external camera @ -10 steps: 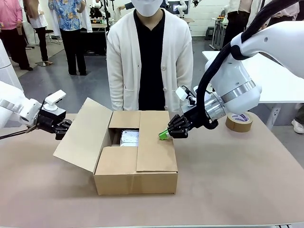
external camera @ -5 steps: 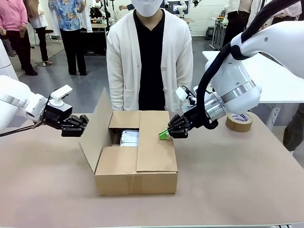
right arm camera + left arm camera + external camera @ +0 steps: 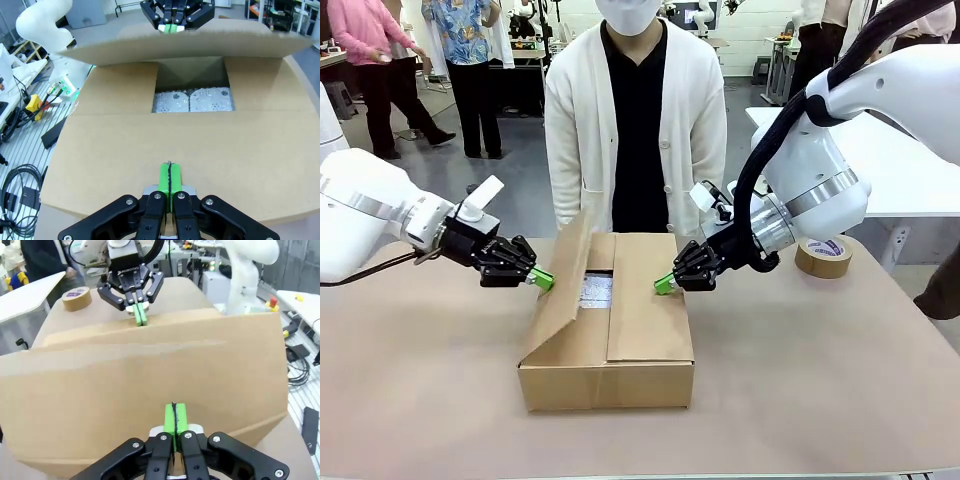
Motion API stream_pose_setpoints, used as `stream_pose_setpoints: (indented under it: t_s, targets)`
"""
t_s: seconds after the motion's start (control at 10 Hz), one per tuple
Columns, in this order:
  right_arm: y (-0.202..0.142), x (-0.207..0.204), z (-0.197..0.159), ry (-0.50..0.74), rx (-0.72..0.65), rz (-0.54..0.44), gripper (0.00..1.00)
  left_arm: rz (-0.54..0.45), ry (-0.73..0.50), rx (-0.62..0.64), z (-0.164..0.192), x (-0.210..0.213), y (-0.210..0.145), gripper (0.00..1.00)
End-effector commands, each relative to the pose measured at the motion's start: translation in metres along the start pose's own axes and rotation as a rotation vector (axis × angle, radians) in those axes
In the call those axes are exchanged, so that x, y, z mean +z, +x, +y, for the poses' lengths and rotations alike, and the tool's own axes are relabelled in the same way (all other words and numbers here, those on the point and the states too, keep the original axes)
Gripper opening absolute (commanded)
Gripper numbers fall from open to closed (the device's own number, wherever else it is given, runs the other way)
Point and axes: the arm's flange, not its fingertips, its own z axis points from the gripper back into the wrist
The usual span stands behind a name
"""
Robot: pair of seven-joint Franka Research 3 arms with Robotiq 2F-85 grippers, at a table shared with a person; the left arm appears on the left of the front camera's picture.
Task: Wrap the clocks to prevent damage.
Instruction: Push the left (or right) flap of the Package Box to close it.
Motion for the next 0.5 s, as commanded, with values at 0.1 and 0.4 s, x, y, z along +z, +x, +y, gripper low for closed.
stream_pose_setpoints:
  t_s: [0.1,0.4]
  targets:
    - [-0.004,-0.003,0.001,-0.003,-0.015,-0.004,0.01,0.036,0.072,-0.015,-0.001,-0.023,0.001,0.00]
    - [-0.004,-0.003,0.001,-0.003,-0.015,-0.004,0.01,0.080,0.068,-0.007,0.003,-0.034,-0.005,0.00]
